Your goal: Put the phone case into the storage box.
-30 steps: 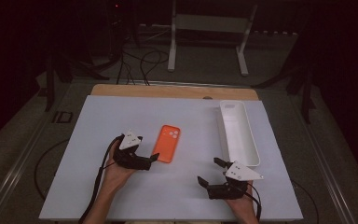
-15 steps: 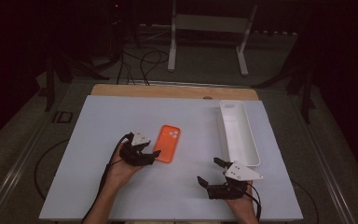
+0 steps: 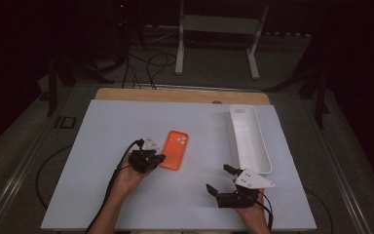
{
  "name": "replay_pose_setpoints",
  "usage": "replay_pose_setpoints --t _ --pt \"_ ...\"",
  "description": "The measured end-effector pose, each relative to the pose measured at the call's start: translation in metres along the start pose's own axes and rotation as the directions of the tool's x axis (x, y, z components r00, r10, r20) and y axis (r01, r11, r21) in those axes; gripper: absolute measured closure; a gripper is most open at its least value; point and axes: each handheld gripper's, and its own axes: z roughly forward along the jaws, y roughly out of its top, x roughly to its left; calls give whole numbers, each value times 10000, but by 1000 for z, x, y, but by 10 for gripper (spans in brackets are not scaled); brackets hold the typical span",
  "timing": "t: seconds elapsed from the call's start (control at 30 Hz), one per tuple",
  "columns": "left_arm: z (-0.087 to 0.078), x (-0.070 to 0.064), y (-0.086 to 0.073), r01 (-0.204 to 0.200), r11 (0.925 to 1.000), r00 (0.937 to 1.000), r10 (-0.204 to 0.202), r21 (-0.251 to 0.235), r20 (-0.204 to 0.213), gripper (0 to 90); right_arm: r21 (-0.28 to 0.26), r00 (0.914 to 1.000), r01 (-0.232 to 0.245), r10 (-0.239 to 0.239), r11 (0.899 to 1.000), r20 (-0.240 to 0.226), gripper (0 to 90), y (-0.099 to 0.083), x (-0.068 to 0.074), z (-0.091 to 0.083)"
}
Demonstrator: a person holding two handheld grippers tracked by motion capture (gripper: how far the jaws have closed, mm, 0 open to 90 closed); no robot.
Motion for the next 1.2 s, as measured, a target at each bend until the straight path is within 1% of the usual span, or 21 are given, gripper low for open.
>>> replay_pose_setpoints --t 0.1,0.23,0.3,0.43,0.5,0.6,0.87,0.97,1.03,1.13,1.2 --pt "2 1 0 74 10000 10000 -73 47 -20 900 5 10000 37 -37 10000 6 90 0 0 0" --pt "4 1 0 165 9999 9998 -166 20 107 900 13 10000 31 -31 10000 15 90 0 0 0" --pt "5 1 -1 106 9999 9999 -108 108 110 900 30 10000 20 -20 10000 27 90 0 0 0" --pt "8 -1 -1 144 9998 9999 -145 125 42 900 37 10000 52 -52 10000 12 90 0 0 1" --pt "10 0 -1 87 9997 10000 -87 234 19 900 39 10000 94 -94 9999 28 90 0 0 1" --pt "13 -1 -2 125 9993 9999 -124 339 -40 900 63 9999 139 -139 9999 30 90 0 1 1" --pt "19 -2 -3 48 9986 10000 -46 528 -49 900 96 9998 205 -205 9997 27 90 0 2 2" --pt "25 -2 -4 159 9979 9999 -156 627 -58 900 107 9998 200 -200 9997 31 90 -1 2 2" --pt "27 -2 -4 225 9979 9997 -224 602 -28 900 105 9998 212 -212 9997 16 90 -1 2 2" --pt "27 -3 -4 180 9980 9998 -175 614 -89 900 102 9997 222 -223 9997 28 90 0 2 2" --pt "25 -2 -4 101 9969 9996 -82 778 -254 900 91 9998 214 -214 9997 39 90 0 2 2"
